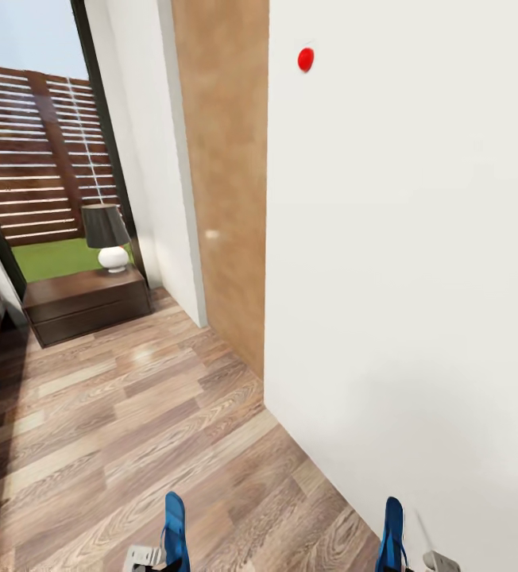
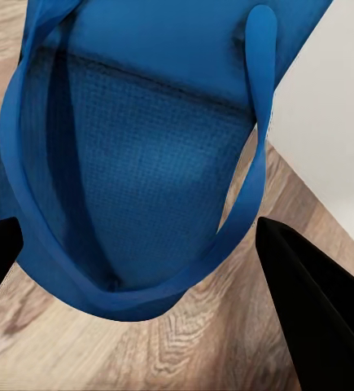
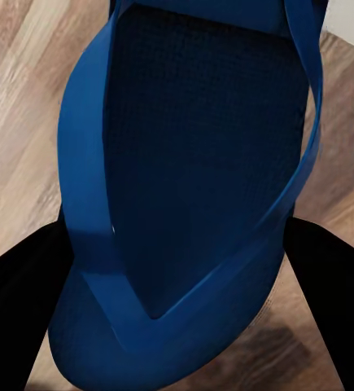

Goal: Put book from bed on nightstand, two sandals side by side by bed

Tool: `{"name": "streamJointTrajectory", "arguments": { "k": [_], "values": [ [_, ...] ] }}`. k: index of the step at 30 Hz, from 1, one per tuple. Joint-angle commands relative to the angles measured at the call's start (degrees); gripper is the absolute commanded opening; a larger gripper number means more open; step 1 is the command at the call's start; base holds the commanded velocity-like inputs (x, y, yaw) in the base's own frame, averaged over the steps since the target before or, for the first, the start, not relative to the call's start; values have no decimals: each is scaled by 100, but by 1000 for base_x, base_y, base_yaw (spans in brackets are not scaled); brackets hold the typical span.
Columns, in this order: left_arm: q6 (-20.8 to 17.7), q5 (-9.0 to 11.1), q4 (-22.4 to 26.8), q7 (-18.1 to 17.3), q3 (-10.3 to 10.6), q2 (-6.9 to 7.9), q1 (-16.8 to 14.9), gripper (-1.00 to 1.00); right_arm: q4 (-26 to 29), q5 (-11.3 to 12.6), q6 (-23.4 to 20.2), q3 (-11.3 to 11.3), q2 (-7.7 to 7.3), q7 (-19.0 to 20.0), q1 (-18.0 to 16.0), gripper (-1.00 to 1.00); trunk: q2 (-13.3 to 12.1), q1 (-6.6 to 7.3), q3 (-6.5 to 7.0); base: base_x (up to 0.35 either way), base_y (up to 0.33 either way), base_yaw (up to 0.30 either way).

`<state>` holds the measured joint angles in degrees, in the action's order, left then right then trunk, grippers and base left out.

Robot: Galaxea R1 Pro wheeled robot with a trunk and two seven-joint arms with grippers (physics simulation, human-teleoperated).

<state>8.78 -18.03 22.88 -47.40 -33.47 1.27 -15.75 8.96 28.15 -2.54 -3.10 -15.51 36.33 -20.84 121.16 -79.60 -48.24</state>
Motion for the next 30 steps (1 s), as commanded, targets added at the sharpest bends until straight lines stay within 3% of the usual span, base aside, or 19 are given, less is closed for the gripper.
{"name": "streamJointTrajectory", "arguments": {
  "k": [1, 30],
  "values": [
    [36, -61, -3, -24, -46, -4, -7, -100, 2, 59, -27, -31, -4, 13, 0, -100, 2, 1, -5, 0, 0, 233],
    [36, -61, -3, -24, -46, -4, -7, -100, 3, 59, -27, -29, -4, 14, 0, -100, 2, 1, -5, 0, 0, 233]
  ]
}}
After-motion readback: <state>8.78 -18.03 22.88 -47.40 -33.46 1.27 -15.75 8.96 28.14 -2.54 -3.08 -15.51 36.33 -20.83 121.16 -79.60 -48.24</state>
